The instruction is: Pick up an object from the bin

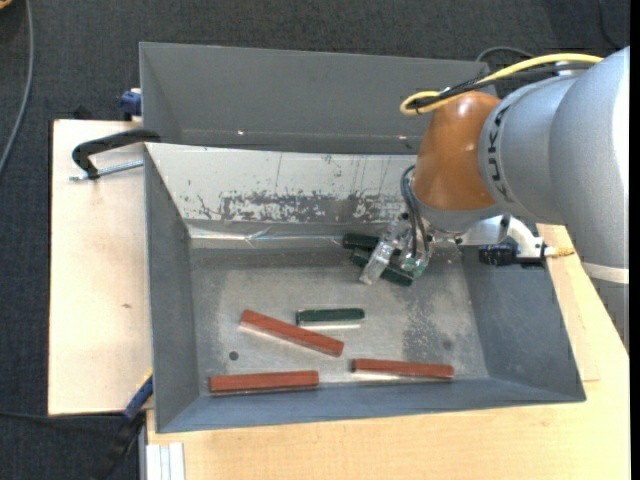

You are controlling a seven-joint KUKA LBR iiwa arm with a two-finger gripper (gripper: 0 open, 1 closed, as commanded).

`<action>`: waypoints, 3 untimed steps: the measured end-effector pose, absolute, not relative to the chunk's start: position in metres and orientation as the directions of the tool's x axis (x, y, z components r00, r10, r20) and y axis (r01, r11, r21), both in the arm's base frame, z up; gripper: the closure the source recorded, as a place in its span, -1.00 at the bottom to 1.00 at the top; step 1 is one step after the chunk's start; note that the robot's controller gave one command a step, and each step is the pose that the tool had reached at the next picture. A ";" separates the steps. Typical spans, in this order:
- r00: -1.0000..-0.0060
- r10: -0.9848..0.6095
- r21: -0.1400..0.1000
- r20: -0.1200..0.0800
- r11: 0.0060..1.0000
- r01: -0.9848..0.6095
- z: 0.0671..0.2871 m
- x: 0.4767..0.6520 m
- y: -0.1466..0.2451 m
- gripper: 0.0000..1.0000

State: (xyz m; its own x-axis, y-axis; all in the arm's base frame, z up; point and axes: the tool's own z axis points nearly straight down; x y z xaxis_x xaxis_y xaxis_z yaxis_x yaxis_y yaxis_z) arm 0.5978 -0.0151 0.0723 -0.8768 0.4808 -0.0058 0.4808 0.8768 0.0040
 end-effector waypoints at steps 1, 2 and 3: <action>-0.877 0.481 0.004 -0.006 0.877 0.481 0.072 0.598 -0.015 1.00; -0.877 0.480 0.002 -0.003 0.877 0.480 0.075 0.597 -0.015 1.00; -0.877 0.480 0.003 -0.004 0.877 0.480 0.079 0.598 -0.015 1.00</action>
Offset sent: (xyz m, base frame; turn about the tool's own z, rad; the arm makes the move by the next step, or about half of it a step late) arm 0.0000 0.0000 0.0131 0.0000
